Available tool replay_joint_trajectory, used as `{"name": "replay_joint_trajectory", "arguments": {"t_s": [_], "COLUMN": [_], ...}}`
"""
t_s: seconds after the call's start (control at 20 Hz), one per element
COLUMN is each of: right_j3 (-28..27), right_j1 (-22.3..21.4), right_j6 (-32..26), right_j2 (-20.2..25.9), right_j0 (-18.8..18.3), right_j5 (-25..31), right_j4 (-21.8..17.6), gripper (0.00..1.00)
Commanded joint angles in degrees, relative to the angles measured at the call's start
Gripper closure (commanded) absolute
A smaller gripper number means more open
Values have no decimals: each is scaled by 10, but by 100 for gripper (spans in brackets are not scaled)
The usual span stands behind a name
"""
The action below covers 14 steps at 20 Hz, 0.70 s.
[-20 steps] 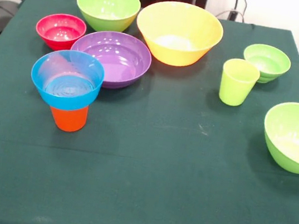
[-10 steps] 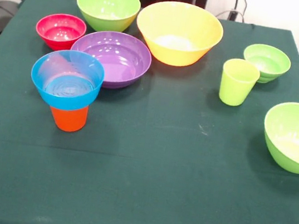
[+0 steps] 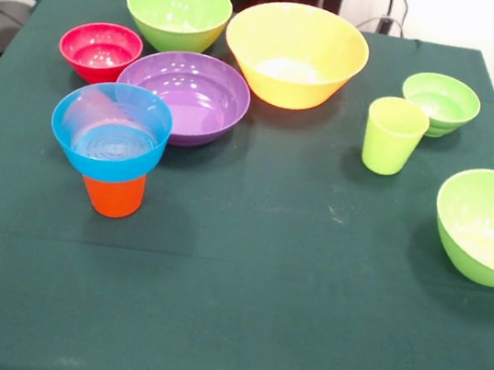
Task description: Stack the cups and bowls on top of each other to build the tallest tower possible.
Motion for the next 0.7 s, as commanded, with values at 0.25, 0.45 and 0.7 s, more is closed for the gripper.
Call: {"name": "replay_joint_trajectory", "arguments": {"t_s": [0.25,0.45,0.7], "right_j3": [-11,-13,-9], "right_j1": [79,86,93], "right_j6": [68,80,109], "right_j2": [-59,-76,-101], "right_j0": [39,55,86], "right_j5": [-59,-68,-90], "right_j4": [-37,-31,-19], "gripper": [0,0,0]}}
